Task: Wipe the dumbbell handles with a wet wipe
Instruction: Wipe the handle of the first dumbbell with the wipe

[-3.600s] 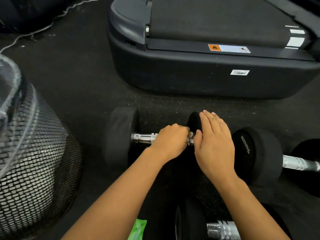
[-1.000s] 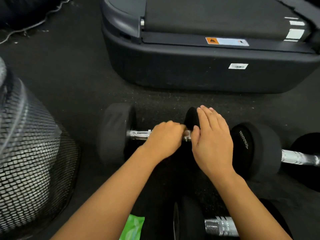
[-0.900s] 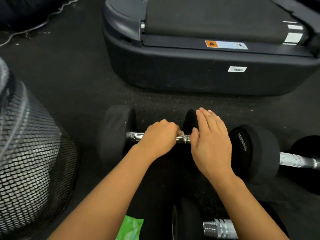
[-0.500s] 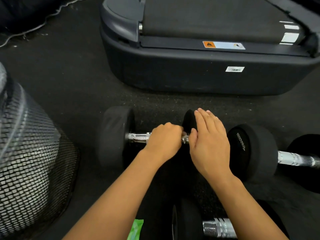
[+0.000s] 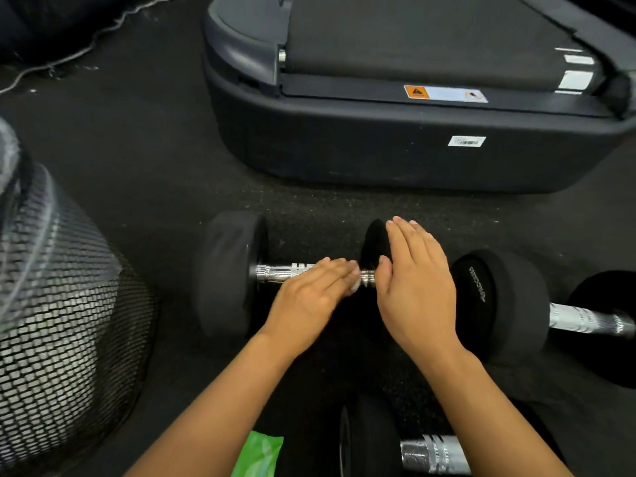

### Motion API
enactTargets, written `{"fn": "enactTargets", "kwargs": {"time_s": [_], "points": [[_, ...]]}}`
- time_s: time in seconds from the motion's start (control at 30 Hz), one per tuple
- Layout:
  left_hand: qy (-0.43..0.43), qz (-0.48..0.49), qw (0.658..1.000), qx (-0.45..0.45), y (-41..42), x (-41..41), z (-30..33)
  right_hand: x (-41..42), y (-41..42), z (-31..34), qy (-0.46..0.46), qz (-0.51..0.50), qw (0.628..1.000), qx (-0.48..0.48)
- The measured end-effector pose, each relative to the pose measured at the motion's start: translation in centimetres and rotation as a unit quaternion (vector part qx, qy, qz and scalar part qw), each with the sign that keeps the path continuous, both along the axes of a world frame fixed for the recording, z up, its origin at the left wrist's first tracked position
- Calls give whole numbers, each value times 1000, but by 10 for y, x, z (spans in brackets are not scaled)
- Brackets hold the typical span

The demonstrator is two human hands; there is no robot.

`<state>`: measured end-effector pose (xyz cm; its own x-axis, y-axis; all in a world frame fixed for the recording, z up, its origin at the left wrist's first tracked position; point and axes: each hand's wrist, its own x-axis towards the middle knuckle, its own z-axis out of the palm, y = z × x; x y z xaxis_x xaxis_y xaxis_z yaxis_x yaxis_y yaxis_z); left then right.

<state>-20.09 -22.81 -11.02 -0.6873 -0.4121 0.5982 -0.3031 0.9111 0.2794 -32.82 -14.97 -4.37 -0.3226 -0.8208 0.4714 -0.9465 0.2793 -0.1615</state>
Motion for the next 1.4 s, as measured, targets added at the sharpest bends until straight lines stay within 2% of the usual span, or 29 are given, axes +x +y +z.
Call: {"fn": "enactTargets", "kwargs": {"time_s": [0.17, 0.27, 0.37, 0.5, 0.6, 0.7, 0.83, 0.9, 0.97, 1.07, 1.2, 1.33, 1.4], "points": [[-8, -2, 1000, -8, 7, -14, 4, 0, -1, -2, -1, -8, 1000, -4], [-41, -5, 999, 20, 4, -17, 8, 1, 0, -2, -2, -7, 1000, 4], [-120, 23, 988, 94, -1, -21, 33, 0, -2, -1, -1, -9, 1000, 9], [-228, 100, 954, 167, -18, -28, 53, -1, -2, 0, 4, -7, 1000, 14], [-170, 94, 969, 152, -10, -18, 46, 1, 0, 0, 6, -9, 1000, 10], [-139, 20, 982, 130, 4, -18, 46, 2, 1, -2, 7, -12, 1000, 4], [-192, 82, 966, 152, -15, -21, 51, 0, 0, -1, 6, -9, 1000, 8], [-175, 92, 966, 166, -17, -14, 48, -1, -1, -1, 2, -5, 1000, 11], [-106, 69, 984, 121, -5, -8, 39, 0, -2, -2, 2, -7, 1000, 6], [-66, 21, 995, 75, 6, -11, 22, 1, -1, -2, 0, -10, 1000, 1], [-56, -11, 998, 34, 1, -5, 16, 1, 1, -1, -3, -7, 1000, 8], [-9, 26, 999, 27, 2, 12, 9, 1, -1, 1, -7, -6, 1000, 6], [-39, 17, 999, 26, 4, 6, 11, 1, -2, 1, -9, -7, 1000, 4]]}}
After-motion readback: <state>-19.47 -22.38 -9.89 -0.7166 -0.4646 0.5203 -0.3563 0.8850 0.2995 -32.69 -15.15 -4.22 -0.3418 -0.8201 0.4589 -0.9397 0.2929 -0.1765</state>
